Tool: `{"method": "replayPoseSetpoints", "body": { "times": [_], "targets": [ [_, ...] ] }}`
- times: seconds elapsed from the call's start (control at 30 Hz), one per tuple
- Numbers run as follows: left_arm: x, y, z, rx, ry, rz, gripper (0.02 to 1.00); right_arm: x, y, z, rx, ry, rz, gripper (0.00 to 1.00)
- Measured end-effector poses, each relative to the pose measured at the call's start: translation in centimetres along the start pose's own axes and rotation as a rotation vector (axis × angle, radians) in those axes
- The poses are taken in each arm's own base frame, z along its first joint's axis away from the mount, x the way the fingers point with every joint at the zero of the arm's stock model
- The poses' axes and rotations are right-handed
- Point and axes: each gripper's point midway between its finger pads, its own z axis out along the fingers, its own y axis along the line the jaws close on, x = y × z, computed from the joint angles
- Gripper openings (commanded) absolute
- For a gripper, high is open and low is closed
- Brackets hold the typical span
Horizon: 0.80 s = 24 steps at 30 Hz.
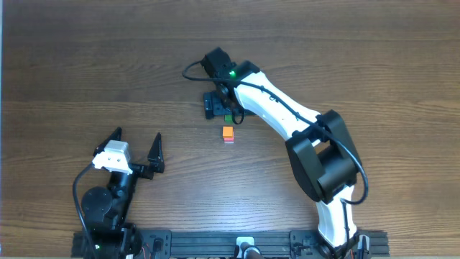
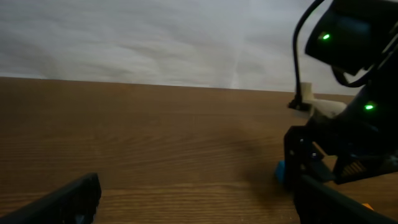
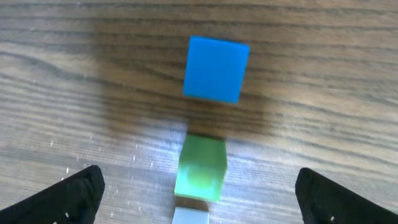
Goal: Stack Cubes
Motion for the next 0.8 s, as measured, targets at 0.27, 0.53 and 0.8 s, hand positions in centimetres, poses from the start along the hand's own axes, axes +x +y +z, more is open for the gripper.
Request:
{"method": "replayPoseSetpoints", "body": {
  "times": [0.27,0.53,0.8],
  "targets": [
    [0.0,0.0,0.0,0.0,0.0,0.0,1.0,0.6,-0.3,1.3,0.021,0.037,0.019,0.904],
    [0.0,0.0,0.0,0.0,0.0,0.0,1.0,0.8,-0.5,1.3,0.029,0.045,0.038,0.862],
    [0.0,0.0,0.0,0.0,0.0,0.0,1.0,1.1,-0.7,2.1,0.039,0.062,0.042,0.768]
  ]
}}
